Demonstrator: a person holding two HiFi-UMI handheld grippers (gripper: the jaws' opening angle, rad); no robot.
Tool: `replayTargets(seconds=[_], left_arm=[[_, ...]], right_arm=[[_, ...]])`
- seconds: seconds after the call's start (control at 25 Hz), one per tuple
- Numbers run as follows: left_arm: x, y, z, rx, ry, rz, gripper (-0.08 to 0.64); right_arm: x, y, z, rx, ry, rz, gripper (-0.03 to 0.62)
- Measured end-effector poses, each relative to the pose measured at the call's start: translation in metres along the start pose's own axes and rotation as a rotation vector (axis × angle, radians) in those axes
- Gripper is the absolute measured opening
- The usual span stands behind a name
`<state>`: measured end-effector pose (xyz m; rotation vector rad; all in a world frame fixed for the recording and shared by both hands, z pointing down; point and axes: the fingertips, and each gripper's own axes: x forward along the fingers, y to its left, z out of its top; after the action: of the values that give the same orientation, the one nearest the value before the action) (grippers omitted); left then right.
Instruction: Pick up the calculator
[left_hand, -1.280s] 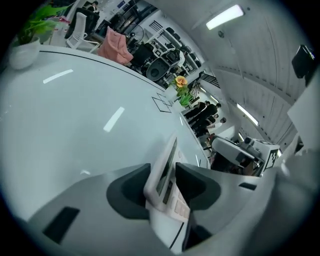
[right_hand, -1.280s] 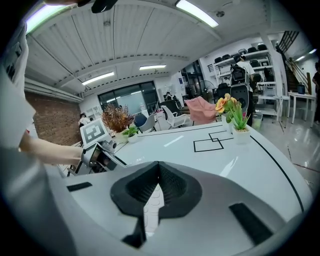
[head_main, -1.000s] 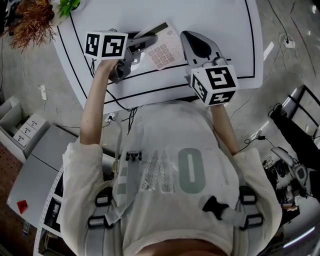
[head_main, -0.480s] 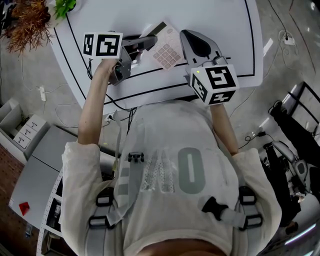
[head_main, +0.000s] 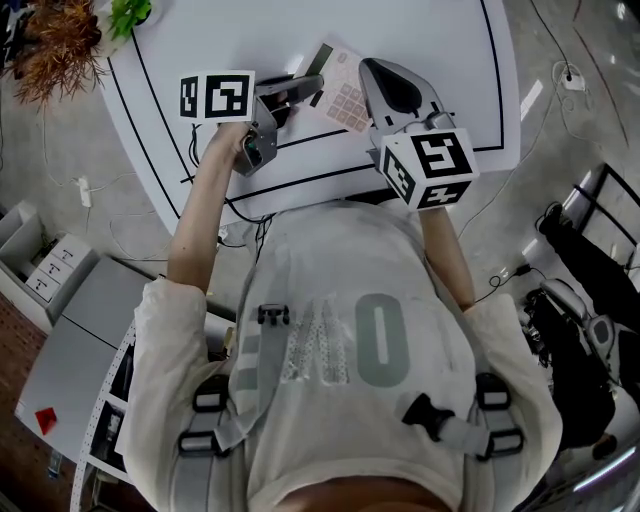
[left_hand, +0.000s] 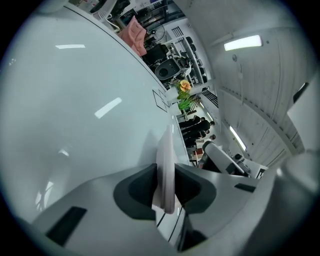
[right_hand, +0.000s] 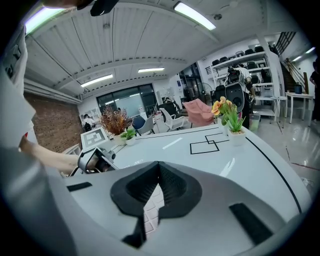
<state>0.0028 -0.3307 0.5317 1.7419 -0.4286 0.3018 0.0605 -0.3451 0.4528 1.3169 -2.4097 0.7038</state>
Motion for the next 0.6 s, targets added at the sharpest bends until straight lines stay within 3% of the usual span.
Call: replayTargets(seconds=[0.36, 0.6], left_arm=[[-0.002, -0.039, 0.014, 0.067, -0.092, 0.01, 0.089], [-0.014, -0.064, 0.037, 0.2, -0.195, 0.066, 0.089]], right_arm=[[-0.035, -0.004, 0.019, -0.029, -0.069, -0.023, 0.008], [-0.05, -0.006, 0.041, -0.077, -0.137, -0.047, 0.008]])
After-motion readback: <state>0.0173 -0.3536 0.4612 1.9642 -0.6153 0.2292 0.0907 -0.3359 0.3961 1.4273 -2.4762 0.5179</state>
